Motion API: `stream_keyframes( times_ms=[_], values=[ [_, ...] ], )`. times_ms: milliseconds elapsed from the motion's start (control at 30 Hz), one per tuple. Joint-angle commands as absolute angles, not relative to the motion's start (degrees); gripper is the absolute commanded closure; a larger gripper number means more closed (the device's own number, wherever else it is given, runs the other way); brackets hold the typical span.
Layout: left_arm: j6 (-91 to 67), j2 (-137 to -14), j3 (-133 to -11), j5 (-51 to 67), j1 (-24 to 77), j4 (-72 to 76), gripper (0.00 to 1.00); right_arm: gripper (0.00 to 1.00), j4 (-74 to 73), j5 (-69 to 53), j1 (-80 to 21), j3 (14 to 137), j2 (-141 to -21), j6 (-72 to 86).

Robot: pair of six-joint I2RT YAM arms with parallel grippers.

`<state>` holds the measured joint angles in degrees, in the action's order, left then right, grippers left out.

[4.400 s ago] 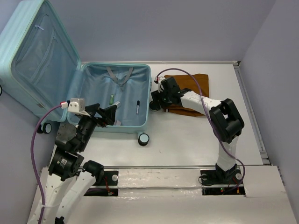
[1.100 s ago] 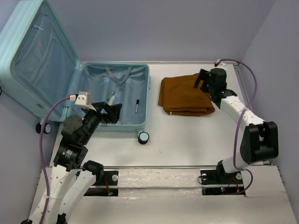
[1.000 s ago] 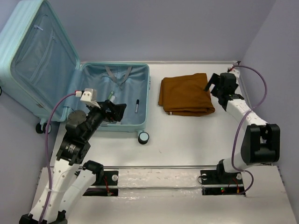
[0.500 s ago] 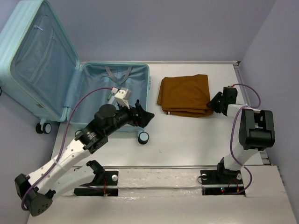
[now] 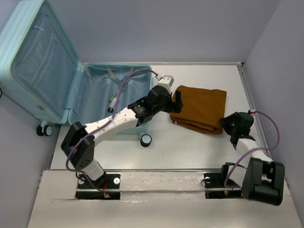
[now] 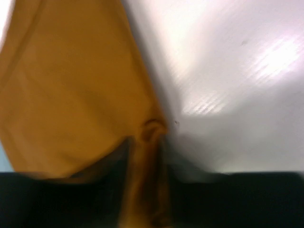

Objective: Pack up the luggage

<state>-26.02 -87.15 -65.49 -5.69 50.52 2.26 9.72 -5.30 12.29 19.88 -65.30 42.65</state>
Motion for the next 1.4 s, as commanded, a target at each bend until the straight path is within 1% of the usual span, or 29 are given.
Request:
stream_keyframes(
  times_ms=[0,33,67,133,167,267,300,367,467,600,700,867,967,1067,1200,1267,1367],
  values=[
    [-20.6,-97.2,-81.9,-8.7,50.7,0.1,0.01,0.09,4.8,-1.1,13.9,19.9,-57.0,42.1],
    [-20.0,-102.3,-84.5,-8.7,50.2,-2.0,0.01,0.01,3.5,-0.4,13.9,20.5,-56.6,41.8],
    [-19.4,-104.8,-89.9,-7.0,49.8,-3.4,0.01,0.0,3.2,-0.3,13.9,20.8,-56.5,41.3],
    [-18.8,-112.3,-95.1,-4.8,48.6,-6.8,0.01,0.0,3.2,-0.3,15.1,22.4,-57.9,41.3],
    [-18.0,-114.8,-100.9,-4.8,48.3,-8.4,0.01,0.0,3.3,1.5,15.1,23.0,-58.7,41.7],
    [-17.5,-124.3,-109.7,-3.0,46.7,-14.8,0.01,0.0,5.0,3.5,15.8,25.3,-63.3,42.0],
    [-17.4,-126.5,-114.8,-2.9,46.1,-17.5,0.01,0.0,5.0,2.7,16.7,26.3,-66.7,41.9],
    [-17.4,-131.3,-120.3,-2.2,44.7,-19.9,0.01,0.0,6.3,0.5,17.2,28.0,-69.7,41.7],
    [-18.0,-135.1,-123.3,-0.6,43.4,-20.7,0.01,0.0,8.9,-3.3,18.4,28.7,-73.6,41.5],
    [-17.8,-137.1,-123.8,-2.0,42.6,-21.0,0.01,0.0,12.0,-8.3,18.4,28.7,-77.2,40.7],
    [-17.4,-139.0,-124.2,-0.9,42.5,-20.4,0.01,0.0,14.0,-11.2,18.4,28.9,-80.7,40.3],
    [-17.8,-146.8,-129.1,8.2,41.4,-23.3,0.01,0.0,17.3,-16.8,18.4,28.9,-84.2,41.0],
    [-18.6,-148.9,-128.3,14.3,41.0,-22.0,0.01,0.0,18.9,-21.3,18.4,29.1,-85.4,40.3],
    [-19.0,-149.9,-127.3,18.0,40.7,-21.4,0.01,0.0,19.2,-25.3,18.4,30.2,-87.5,40.7],
    [-17.8,-147.5,-123.8,15.2,40.8,-21.6,0.01,0.0,21.1,-28.1,18.4,29.0,-88.1,41.7],
    [-17.1,-143.5,-119.3,10.7,40.7,-20.8,0.01,0.0,21.4,-27.9,18.4,28.5,-87.1,41.7],
    [-18.9,-136.2,-113.6,9.6,40.0,-14.9,0.01,0.0,21.0,-27.0,18.4,28.3,-86.0,41.4]
  ],
)
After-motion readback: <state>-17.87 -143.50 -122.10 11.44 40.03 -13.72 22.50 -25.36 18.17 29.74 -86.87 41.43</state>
